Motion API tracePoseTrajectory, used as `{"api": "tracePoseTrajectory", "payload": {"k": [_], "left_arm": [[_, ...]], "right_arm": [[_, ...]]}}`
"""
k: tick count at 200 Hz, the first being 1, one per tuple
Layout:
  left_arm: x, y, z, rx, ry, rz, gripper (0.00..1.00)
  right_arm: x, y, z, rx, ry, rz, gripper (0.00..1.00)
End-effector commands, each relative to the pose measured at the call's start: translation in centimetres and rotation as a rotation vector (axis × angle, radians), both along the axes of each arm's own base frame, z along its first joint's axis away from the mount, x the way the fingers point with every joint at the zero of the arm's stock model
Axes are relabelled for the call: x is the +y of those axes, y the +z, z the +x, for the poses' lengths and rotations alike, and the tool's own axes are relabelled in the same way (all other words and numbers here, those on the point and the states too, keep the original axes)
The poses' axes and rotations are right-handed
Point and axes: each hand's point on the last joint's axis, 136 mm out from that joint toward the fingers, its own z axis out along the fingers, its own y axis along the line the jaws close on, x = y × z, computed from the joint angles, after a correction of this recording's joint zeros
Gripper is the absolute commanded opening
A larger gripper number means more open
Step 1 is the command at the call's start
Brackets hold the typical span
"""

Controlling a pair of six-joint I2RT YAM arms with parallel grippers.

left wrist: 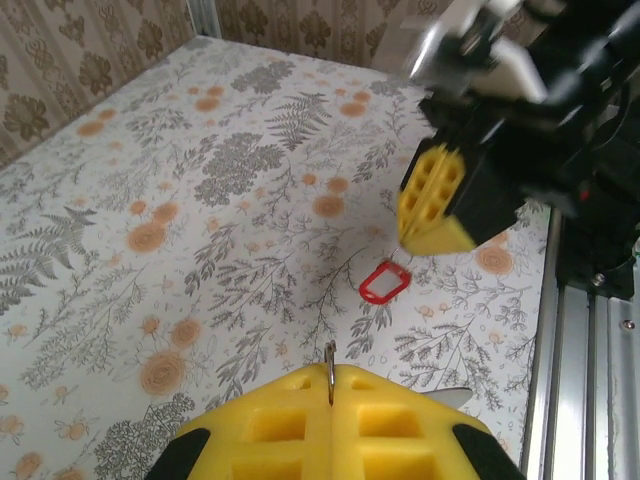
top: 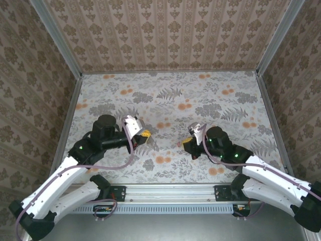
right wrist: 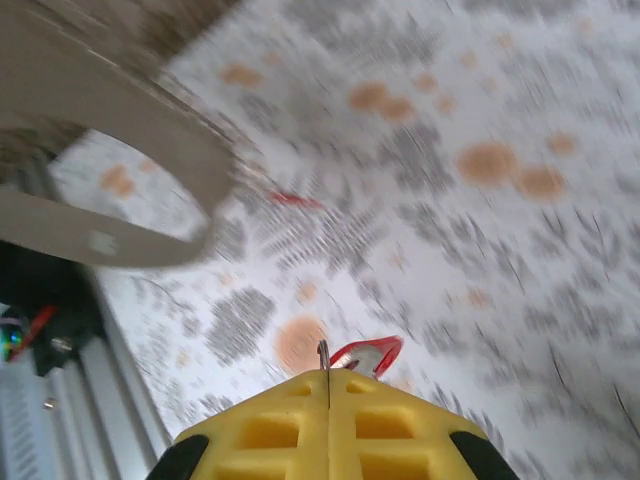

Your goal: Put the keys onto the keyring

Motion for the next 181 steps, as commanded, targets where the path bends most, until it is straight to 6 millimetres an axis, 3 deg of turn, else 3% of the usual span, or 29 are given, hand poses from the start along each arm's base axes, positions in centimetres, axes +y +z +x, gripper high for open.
{"api": "tracePoseTrajectory", "payload": {"k": [1, 40, 74, 138, 172, 181], "left_arm": [[0.5, 0.0, -0.2, -0.006, 0.036, 0.008, 0.00], [0.5, 0.2, -0.6, -0.012, 0.030, 0.007, 0.00], [0.5, 0.4, -1.0, -0.023, 0.023, 0.003, 0.00], [0.5, 0.1, -0.8, -0.022, 0.030, 0.016, 0.00], [0.4, -0.1, -0.8, -0.017, 0.028, 0.023, 0.00], [0.4, -0.1, -0.8, -0.016, 0.028, 0.023, 0.00]], "right_arm": [[-3.0, -4.8, -0.2, 0.174, -0.163, -0.162, 0.00], [-3.4, -8.6, 0.0, 0.291, -0.192, -0.304, 0.00], [-2.8, -10.4, 0.6, 0.330, -0.187, -0.377, 0.00], [0.1, -10.5, 1.6, 0.308, -0.097, -0.333, 0.00], [1.9, -9.7, 0.6, 0.319, -0.001, -0.254, 0.00], [2.5, -9.5, 0.0, 0.334, 0.039, -0.224, 0.10]]}}
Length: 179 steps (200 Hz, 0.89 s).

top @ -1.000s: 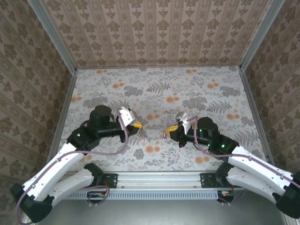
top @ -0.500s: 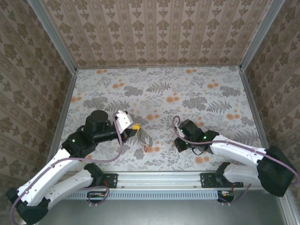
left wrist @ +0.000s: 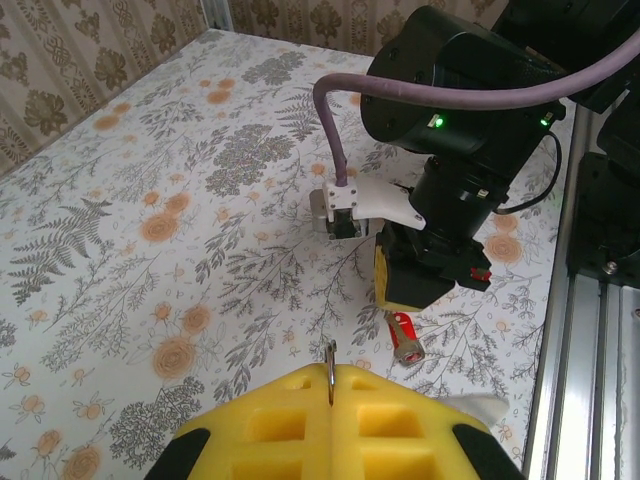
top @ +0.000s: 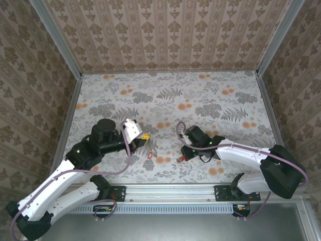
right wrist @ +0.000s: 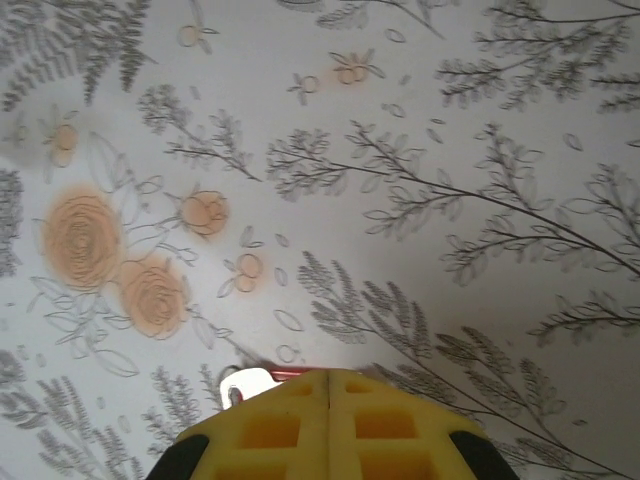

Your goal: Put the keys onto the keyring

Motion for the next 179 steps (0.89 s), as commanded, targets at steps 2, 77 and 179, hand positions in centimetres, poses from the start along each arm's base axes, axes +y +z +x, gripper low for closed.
{"api": "tracePoseTrajectory", "payload": {"k": [2, 77, 179], "left_arm": [[-0.1, 0.1, -0.1, 0.001, 0.001, -0.005, 0.00], [0.1, 0.0, -0.3, -0.002, 0.008, -0.001, 0.00], [0.3, 0.3, -0.5, -0.023, 0.011, -0.001, 0.00]], "right_arm": [[2.5, 1.6, -1.1, 0.014, 0.105, 0.122, 0.11], [2.3, -0.1, -2.5, 0.110, 0.220, -0.035, 0.40], [2.8, -2.0, -2.4, 0.153, 0.259, -0.166, 0.34]]}}
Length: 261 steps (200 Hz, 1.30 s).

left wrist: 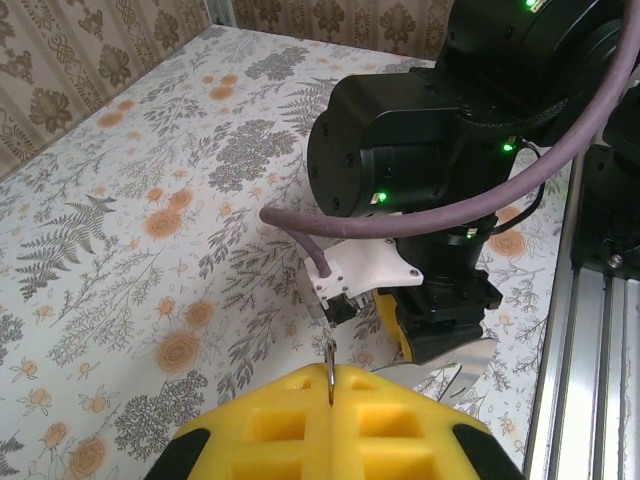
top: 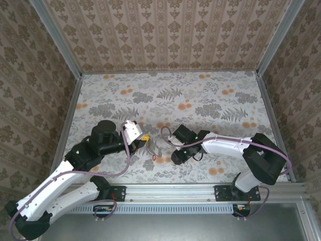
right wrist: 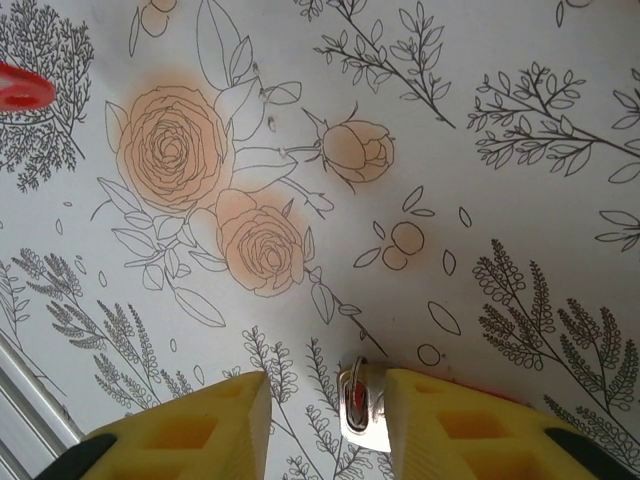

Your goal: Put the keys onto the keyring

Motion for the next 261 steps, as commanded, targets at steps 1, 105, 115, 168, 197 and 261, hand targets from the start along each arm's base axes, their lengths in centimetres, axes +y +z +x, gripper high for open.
{"api": "tracePoseTrajectory", "payload": {"k": [1, 105, 115, 168, 197, 261], "left_arm": [[0.2, 0.4, -0.2, -0.013, 0.003, -0.014, 0.00], [0.3, 1.3, -0.8, -0.044, -0.011, -0.044, 0.00], [0.4, 1.3, -0.8, -0.048, -0.009, -0.043, 0.00], [0.4, 1.3, -0.9, -0.057, -0.009, -0.038, 0.00], [0.4, 1.4, -1.0, -0.057, -0.011, -0.040, 0.00], [0.7, 2.6, -1.9, -0.101, -0.036, -0.090, 0.00]], "right_arm": [[-0.4, -0.3, 0.2, 0.000, 0.007, -0.055, 0.34], [0.1, -0.6, 1.0, 0.001, 0.016, -0.100, 0.15], [0.1, -0.5, 1.0, 0.004, 0.016, -0.100, 0.15], [-0.4, -0.7, 0.2, 0.025, 0.029, -0.141, 0.27], [-0.6, -0.9, 0.1, 0.027, 0.027, -0.167, 0.27], [-0.5, -0.9, 0.5, 0.021, 0.039, -0.199, 0.13]]}}
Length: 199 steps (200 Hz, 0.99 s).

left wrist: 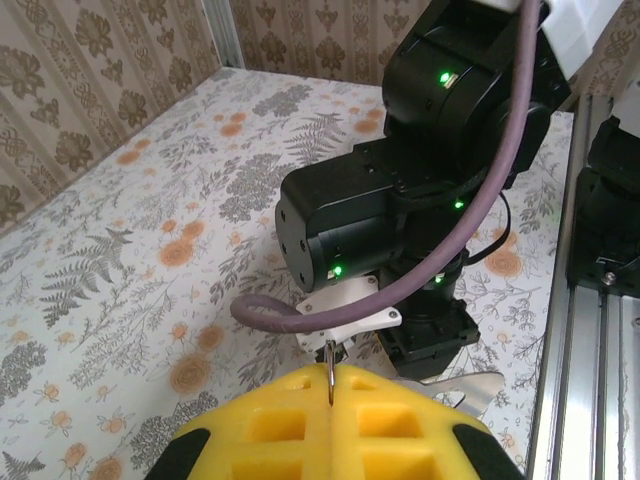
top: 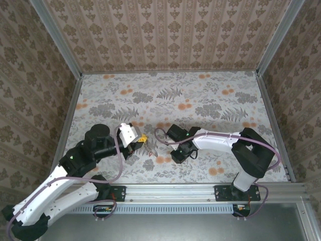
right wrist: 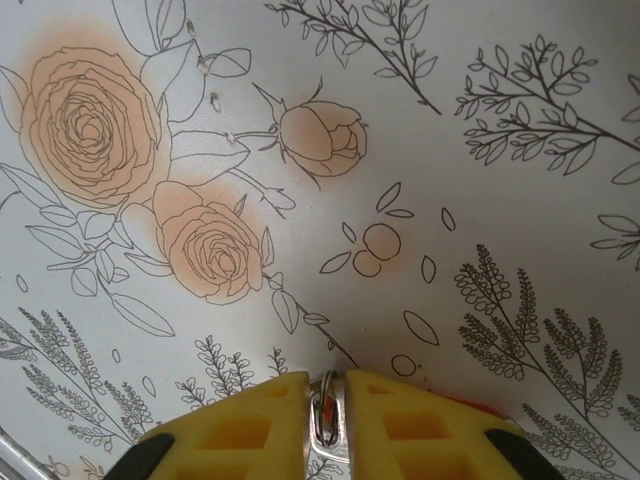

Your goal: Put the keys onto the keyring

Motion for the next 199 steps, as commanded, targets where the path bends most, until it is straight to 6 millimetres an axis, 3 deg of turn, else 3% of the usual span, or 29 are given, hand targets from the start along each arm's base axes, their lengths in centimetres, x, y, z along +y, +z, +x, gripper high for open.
{"api": "tracePoseTrajectory", "payload": {"k": [1, 36, 80, 85, 103, 119, 152, 199], "left_arm": [[-0.1, 0.8, -0.6, -0.039, -0.026, -0.034, 0.00], [0.0, 0.8, -0.7, -0.046, -0.024, -0.030, 0.00], [-0.1, 0.8, -0.7, -0.046, -0.024, -0.031, 0.00], [-0.1, 0.8, -0.6, -0.046, -0.022, -0.030, 0.00], [0.0, 0.8, -0.6, -0.048, -0.020, -0.032, 0.00], [0.0, 0.8, -0.7, -0.048, -0.022, -0.033, 0.00], [0.0, 0.8, -0.7, -0.051, -0.022, -0.039, 0.00], [0.0, 0.8, -0.6, -0.052, -0.019, -0.036, 0.00]], "right_arm": [[-0.2, 0.3, 0.2, -0.010, 0.007, -0.036, 0.13], [1.2, 2.7, 0.9, -0.067, 0.016, 0.062, 0.05], [4.7, 9.5, 3.6, -0.306, -0.023, 0.415, 0.01], [4.9, 11.0, 3.8, -0.346, -0.030, 0.470, 0.01], [5.3, 12.4, 4.2, -0.445, -0.042, 0.605, 0.01], [4.4, 11.2, 4.6, -0.466, -0.099, 0.638, 0.02], [2.3, 6.6, 4.6, -0.415, -0.189, 0.563, 0.01], [-0.3, 3.6, 3.8, -0.393, -0.252, 0.477, 0.05]]}}
